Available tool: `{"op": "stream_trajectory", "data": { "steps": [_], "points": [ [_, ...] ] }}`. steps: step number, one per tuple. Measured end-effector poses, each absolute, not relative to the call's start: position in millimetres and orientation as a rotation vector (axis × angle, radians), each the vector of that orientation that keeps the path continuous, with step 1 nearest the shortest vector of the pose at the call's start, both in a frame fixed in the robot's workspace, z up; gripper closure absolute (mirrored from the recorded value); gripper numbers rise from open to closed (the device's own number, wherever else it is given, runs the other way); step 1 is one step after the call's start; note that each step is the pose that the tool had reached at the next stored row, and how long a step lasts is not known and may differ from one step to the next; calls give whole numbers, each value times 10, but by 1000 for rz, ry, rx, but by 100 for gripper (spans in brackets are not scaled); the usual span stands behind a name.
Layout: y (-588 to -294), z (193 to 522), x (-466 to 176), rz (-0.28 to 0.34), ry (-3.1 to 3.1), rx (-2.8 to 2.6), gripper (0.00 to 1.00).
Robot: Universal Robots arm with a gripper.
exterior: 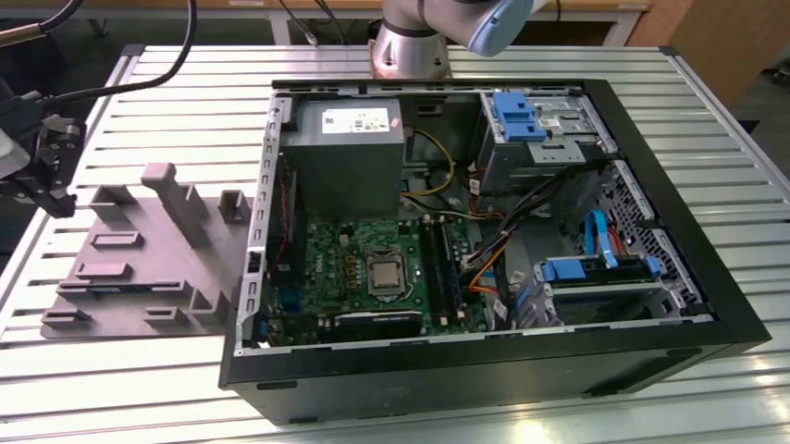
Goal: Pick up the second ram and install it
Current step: 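Pick up the second ram and move it above second insertion slot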
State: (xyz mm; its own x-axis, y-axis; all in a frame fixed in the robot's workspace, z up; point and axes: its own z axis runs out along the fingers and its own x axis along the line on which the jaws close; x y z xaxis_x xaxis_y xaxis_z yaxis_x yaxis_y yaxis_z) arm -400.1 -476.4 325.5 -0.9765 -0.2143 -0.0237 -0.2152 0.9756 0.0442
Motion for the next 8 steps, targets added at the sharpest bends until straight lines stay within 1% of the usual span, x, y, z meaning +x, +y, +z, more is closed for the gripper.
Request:
{"op": "stream_trajectory", "data": {
  "steps": [8],
  "points": [
    [-4764, 3249, -4001, 75, 3074, -562, 89]
  ]
}}
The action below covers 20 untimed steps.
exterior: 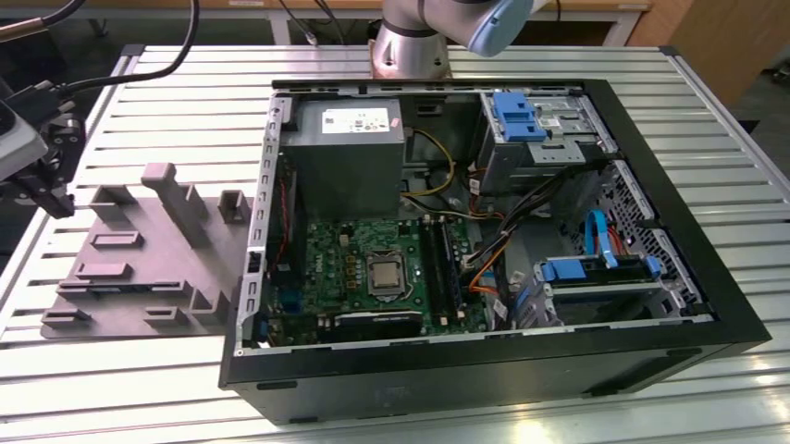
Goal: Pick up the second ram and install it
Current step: 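Pick up the second ram and move it above second insertion slot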
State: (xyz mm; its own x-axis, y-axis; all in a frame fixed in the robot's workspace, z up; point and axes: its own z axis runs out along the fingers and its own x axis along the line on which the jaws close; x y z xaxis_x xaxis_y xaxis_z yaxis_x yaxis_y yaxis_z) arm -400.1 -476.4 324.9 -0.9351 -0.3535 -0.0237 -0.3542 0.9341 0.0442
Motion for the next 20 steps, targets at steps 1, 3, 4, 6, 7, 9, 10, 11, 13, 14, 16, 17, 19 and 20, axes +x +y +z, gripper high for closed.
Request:
{"op": "stream_trajectory", "data": {
  "steps": [1, 3, 4, 6, 7, 9, 10, 11, 13, 14, 16, 17, 19, 20],
  "points": [
    [-4764, 3248, -4001, 75, 3069, -592, 89],
    [-4764, 3247, -4001, 75, 3059, -647, 89],
    [-4764, 3246, -4001, 75, 3053, -675, 89],
    [-4764, 3244, -4001, 76, 3042, -730, 89],
    [-4764, 3243, -4001, 76, 3035, -757, 89],
    [-4764, 3242, -4001, 76, 3021, -814, 89],
    [-4764, 3241, -4001, 77, 3014, -842, 89],
    [-4764, 3241, -4001, 77, 3007, -869, 89],
    [-4764, 3239, -4001, 77, 2992, -923, 89],
    [-4763, 3238, -4001, 77, 2983, -952, 89],
    [-4764, 3236, -4001, 77, 2967, -1005, 89],
    [-4764, 3235, -4001, 78, 2958, -1032, 89],
    [-4764, 3233, -4001, 78, 2940, -1085, 89],
    [-4764, 3232, -4001, 78, 2929, -1115, 89]
  ]
}}
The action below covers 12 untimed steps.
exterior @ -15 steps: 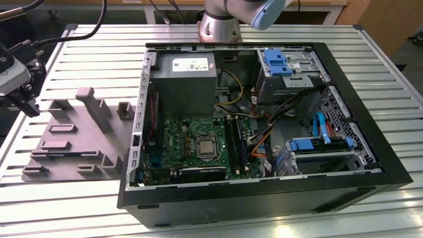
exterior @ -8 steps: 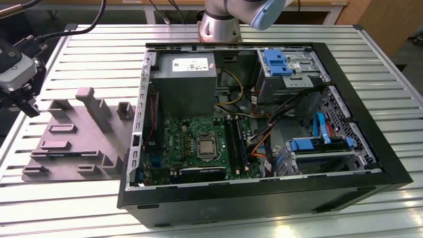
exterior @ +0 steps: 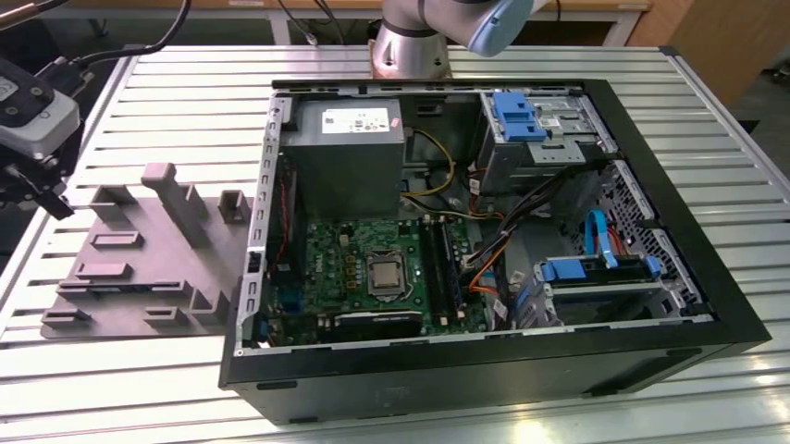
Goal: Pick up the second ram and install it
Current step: 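Pick up the second ram and move it above second insertion slot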
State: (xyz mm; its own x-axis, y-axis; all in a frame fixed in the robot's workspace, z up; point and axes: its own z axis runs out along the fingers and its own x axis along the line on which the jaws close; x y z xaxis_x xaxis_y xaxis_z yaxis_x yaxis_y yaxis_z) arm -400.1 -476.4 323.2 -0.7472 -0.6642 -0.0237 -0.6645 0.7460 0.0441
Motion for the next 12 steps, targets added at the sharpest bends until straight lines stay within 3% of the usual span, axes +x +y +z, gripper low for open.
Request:
{"op": "stream_trajectory", "data": {
  "steps": [12],
  "points": [
    [-4764, 3222, -4001, 79, 2812, -1396, 89]
  ]
}}
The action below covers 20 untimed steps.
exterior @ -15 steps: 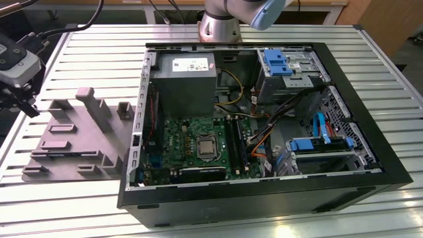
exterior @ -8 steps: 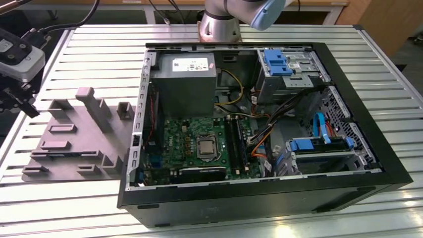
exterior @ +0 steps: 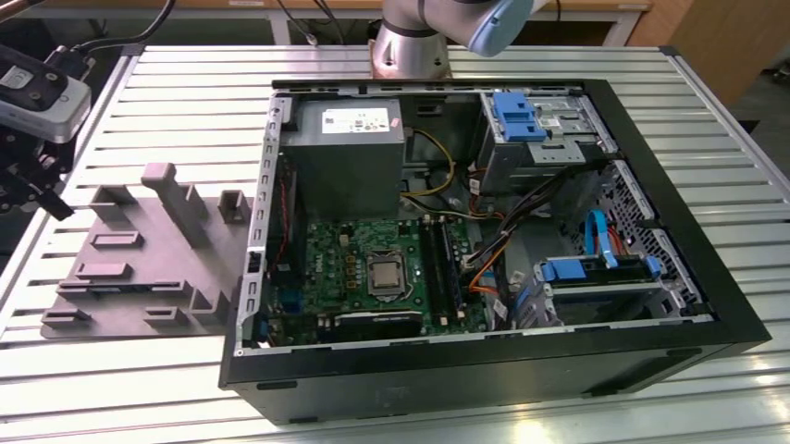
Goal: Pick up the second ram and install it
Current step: 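Pick up the second ram and move it above second insertion slot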
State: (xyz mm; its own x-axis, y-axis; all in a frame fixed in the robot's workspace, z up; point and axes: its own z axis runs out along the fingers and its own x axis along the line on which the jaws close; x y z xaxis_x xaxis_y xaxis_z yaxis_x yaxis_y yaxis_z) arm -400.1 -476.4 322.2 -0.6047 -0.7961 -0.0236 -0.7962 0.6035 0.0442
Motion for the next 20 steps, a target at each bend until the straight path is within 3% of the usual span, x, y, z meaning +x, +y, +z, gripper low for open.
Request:
{"op": "stream_trajectory", "data": {
  "steps": [20],
  "points": [
    [-4763, 3187, -3993, 84, 2735, -1546, 89]
  ]
}}
